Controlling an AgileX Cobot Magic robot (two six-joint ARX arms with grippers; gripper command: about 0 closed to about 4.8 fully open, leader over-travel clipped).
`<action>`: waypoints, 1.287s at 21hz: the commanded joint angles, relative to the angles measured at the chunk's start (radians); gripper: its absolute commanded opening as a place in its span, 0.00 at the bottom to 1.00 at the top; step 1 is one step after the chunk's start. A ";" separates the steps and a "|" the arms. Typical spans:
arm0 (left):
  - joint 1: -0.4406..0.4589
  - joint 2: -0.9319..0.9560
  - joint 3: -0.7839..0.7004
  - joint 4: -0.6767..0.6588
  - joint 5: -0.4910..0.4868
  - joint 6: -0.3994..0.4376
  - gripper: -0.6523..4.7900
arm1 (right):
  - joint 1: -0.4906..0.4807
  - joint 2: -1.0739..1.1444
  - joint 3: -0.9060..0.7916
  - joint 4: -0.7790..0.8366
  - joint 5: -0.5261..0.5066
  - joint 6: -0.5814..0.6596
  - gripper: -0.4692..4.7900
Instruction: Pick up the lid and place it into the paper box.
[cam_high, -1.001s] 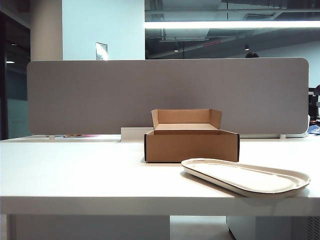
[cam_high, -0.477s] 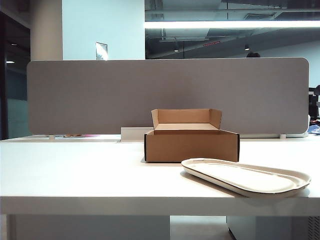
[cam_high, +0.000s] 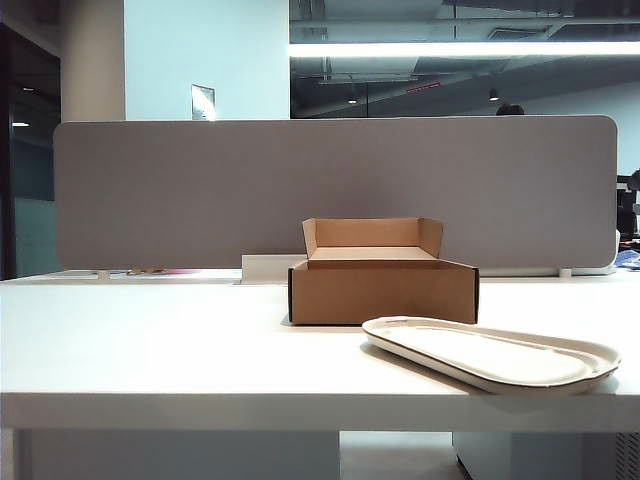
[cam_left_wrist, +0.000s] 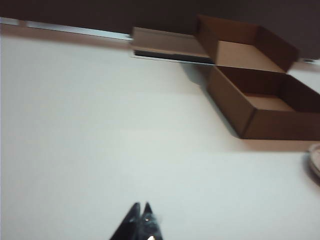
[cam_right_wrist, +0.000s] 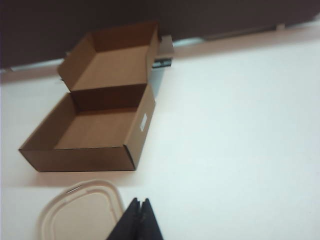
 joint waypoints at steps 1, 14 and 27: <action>-0.001 0.001 0.003 0.004 0.116 0.000 0.11 | 0.001 0.157 0.103 -0.003 -0.003 0.000 0.09; -0.002 0.001 0.003 0.002 0.312 -0.004 0.11 | 0.000 0.615 0.219 -0.072 -0.237 0.005 0.46; -0.002 0.001 0.003 0.000 0.311 -0.004 0.11 | 0.000 0.858 0.219 -0.121 -0.434 0.060 0.63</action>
